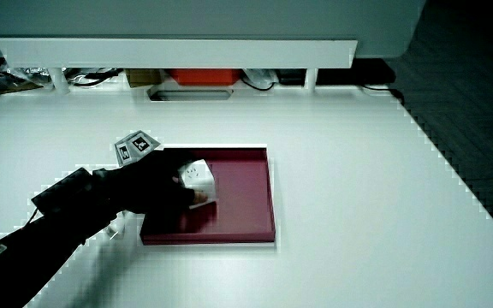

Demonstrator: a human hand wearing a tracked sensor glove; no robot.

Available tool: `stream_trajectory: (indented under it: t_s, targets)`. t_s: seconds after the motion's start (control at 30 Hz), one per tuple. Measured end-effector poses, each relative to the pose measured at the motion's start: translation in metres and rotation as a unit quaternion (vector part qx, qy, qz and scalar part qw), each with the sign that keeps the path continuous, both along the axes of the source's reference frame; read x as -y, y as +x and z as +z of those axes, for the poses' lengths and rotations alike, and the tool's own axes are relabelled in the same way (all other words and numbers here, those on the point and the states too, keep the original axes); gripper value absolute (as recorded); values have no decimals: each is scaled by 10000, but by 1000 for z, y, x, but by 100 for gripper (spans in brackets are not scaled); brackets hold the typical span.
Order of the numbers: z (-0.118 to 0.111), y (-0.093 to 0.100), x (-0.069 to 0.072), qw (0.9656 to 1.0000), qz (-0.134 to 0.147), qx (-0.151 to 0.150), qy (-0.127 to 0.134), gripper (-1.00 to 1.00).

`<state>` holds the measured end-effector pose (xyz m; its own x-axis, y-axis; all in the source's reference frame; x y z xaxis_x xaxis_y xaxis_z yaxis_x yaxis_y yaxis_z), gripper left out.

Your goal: Pick socket

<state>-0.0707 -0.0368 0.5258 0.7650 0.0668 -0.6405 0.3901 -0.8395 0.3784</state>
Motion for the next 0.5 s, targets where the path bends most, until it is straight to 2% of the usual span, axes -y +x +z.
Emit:
stream_trajectory:
  t_s: [0.1,0.13,0.27,0.3,0.33,0.37,0.4,0.43,0.47,0.5]
  targets:
    - [-6,-2,1,10000,25,-72,44,100]
    - [-10,-3,1,10000,9,-89,-12,100]
    - [-26,-8,3,9990,242,-171,322,100]
    - [-30,-10,3,9990,252,-194,320,100]
    - [-34,-13,3,9978,340,-246,521,100]
    - [-29,-17,2,9971,300,-503,476,100]
    - [-31,-22,2,9952,322,-645,657,100]
    - [-26,-29,0,9929,124,-1091,455,100]
    - [-45,-31,0,9928,398,-745,851,100]
    - [-51,-36,-2,9949,319,-620,724,100]
